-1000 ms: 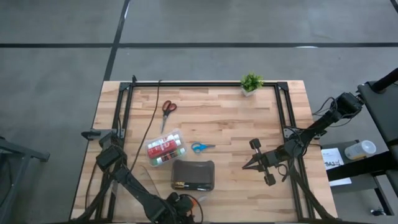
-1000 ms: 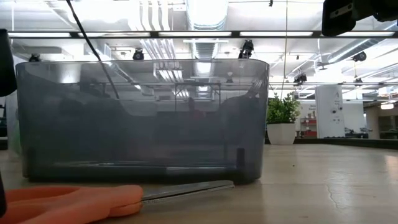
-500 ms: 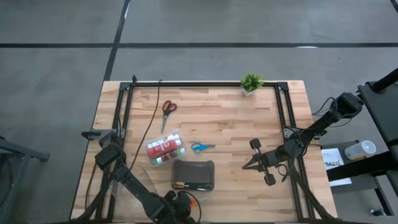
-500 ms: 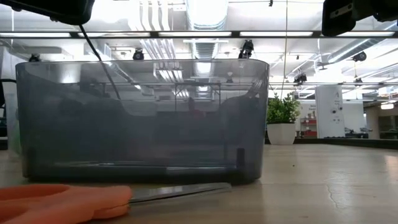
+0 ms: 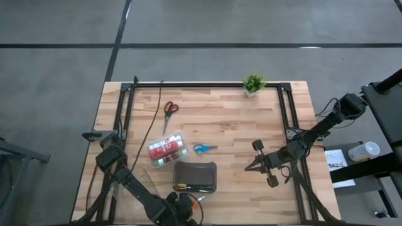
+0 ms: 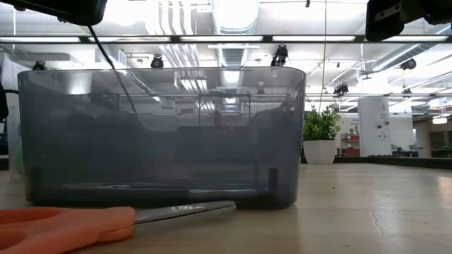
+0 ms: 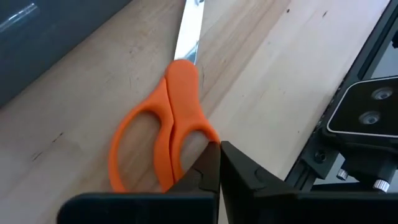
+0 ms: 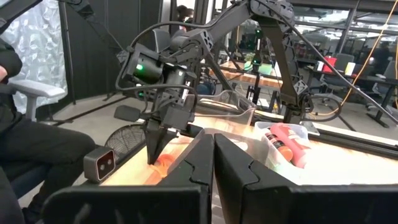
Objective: Pick & Place Paint Supplies
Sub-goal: Put the orange scissors into the bottom transparent bin
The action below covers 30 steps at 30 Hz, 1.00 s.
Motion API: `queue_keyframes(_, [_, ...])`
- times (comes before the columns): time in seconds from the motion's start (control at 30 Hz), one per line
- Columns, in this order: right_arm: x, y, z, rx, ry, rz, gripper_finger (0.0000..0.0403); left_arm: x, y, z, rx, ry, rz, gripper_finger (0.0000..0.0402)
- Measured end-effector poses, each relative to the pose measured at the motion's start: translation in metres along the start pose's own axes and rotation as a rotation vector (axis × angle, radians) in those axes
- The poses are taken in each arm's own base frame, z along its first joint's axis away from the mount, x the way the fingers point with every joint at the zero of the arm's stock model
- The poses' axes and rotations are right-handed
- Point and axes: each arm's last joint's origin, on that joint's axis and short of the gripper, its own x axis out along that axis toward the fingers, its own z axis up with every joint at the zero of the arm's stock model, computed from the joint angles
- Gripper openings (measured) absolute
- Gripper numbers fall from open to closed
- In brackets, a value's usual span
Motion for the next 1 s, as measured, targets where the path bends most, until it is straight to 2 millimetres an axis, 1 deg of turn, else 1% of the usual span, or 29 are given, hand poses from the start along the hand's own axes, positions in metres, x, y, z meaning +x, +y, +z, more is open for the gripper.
queue_keyframes(0.1, [0.000,0.000,0.000,0.000,0.000,0.000,0.0008,-0.002,-0.002,0.001,0.007,-0.002,-0.007,0.0006])
queue_keyframes(0.23, [0.000,0.000,0.000,0.000,0.000,-0.001,0.0008,-0.008,-0.010,0.004,0.071,0.003,-0.038,0.0006])
queue_keyframes(0.4, [0.000,0.000,0.000,0.000,0.000,-0.001,0.0008,-0.027,-0.024,0.013,0.115,-0.064,-0.097,0.0005])
queue_keyframes(0.5, [0.000,0.000,0.000,0.000,0.000,-0.001,0.0008,-0.033,-0.028,0.017,0.149,-0.104,-0.105,0.0005])
queue_keyframes(0.6, [0.000,0.000,0.000,0.000,0.001,-0.001,0.0008,-0.045,-0.033,0.022,0.154,-0.136,-0.115,0.0005])
queue_keyframes(0.7, [0.000,0.000,0.000,0.000,0.000,0.000,0.0008,-0.056,-0.033,0.026,0.151,-0.153,-0.109,0.0005])
queue_keyframes(0.83, [0.000,0.000,0.000,-0.001,0.002,0.000,0.0008,-0.063,-0.033,0.030,0.153,-0.177,-0.102,0.0005])
queue_keyframes(0.93, [0.000,0.000,0.000,-0.001,0.004,0.000,0.0008,-0.064,-0.032,0.030,0.154,-0.179,-0.100,0.0005])
queue_keyframes(1.0, [0.000,0.000,0.000,-0.001,0.004,0.000,0.0008,-0.061,-0.029,0.028,0.147,-0.167,-0.089,0.0005])
